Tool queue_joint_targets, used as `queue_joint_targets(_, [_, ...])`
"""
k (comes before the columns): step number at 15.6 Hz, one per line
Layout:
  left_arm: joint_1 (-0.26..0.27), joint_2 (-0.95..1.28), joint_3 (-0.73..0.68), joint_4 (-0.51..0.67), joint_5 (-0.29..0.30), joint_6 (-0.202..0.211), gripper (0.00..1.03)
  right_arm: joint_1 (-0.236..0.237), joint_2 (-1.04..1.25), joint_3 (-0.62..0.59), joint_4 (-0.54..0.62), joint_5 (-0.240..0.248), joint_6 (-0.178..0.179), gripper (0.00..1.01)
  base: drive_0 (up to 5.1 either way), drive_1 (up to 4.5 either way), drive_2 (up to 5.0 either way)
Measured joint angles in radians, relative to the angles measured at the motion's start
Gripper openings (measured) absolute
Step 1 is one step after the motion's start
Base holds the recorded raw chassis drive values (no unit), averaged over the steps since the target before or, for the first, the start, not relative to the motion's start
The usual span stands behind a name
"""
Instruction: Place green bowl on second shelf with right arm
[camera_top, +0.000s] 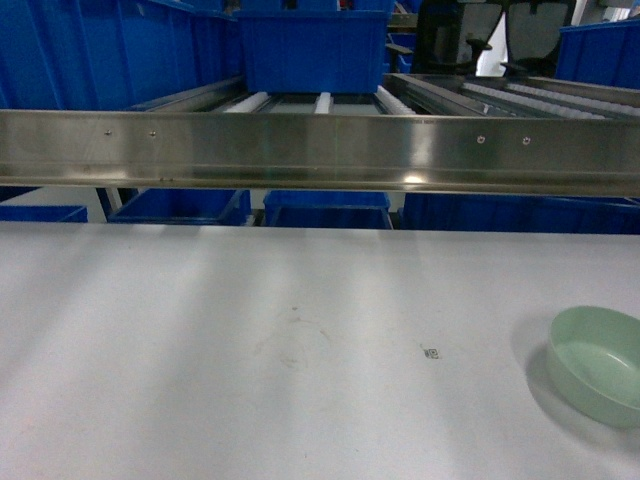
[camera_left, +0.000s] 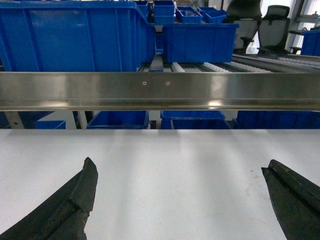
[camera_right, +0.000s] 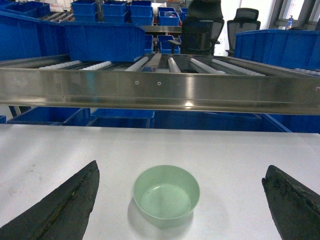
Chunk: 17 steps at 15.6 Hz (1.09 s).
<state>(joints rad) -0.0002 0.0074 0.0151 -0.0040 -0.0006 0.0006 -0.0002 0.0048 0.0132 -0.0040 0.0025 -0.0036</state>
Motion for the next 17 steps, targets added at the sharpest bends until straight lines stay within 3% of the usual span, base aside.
queue_joint_targets(4, [0.0, 0.0, 0.0, 0.0, 0.0, 0.0, 0.98, -0.005, 0.01, 0.0, 0.008, -0.014, 0.01, 0.98, 0.0, 0.0, 0.0])
queue_joint_targets(5, [0.0, 0.0, 0.0, 0.0, 0.0, 0.0, 0.98, -0.04, 0.129, 0.018, 0.011, -0.071, 0.04, 0.98, 0.0, 0.0, 0.0])
queue_joint_targets(6, [0.0, 0.0, 0.0, 0.0, 0.0, 0.0, 0.98, -0.048, 0.332, 0.052, 0.01, -0.066, 0.042, 0.98, 0.0, 0.0, 0.0])
queue_joint_targets(7, [0.0, 0.0, 0.0, 0.0, 0.0, 0.0, 0.98, -0.063, 0.531, 0.115, 0.074, -0.11, 0.056, 0.98, 0.0, 0.0, 0.0])
queue_joint_targets(9, [0.0, 0.0, 0.0, 0.001, 0.0, 0.0, 0.98, -0.099, 0.877, 0.359, 0.228, -0.097, 0.057, 0.98, 0.0, 0.0, 0.0])
queue_joint_targets(11, [0.0, 0.0, 0.0, 0.0, 0.0, 0.0, 0.98, -0.108, 1.18, 0.532, 0.424, -0.044, 0.098, 0.98, 0.0, 0.0, 0.0])
queue_joint_targets(15, [0.0, 0.0, 0.0, 0.0, 0.0, 0.0, 0.98, -0.112, 1.187, 0.517, 0.423, -0.037, 0.12, 0.98, 0.0, 0.0, 0.0])
queue_joint_targets(16, [0.0, 0.0, 0.0, 0.0, 0.0, 0.0, 0.98, -0.114, 1.2, 0.526, 0.391, -0.073, 0.145, 0.98, 0.0, 0.0, 0.0])
queue_joint_targets(17, [0.0, 0.0, 0.0, 0.0, 0.0, 0.0, 0.98, -0.134, 1.254, 0.547, 0.37, -0.202, 0.21, 0.98, 0.0, 0.0, 0.0])
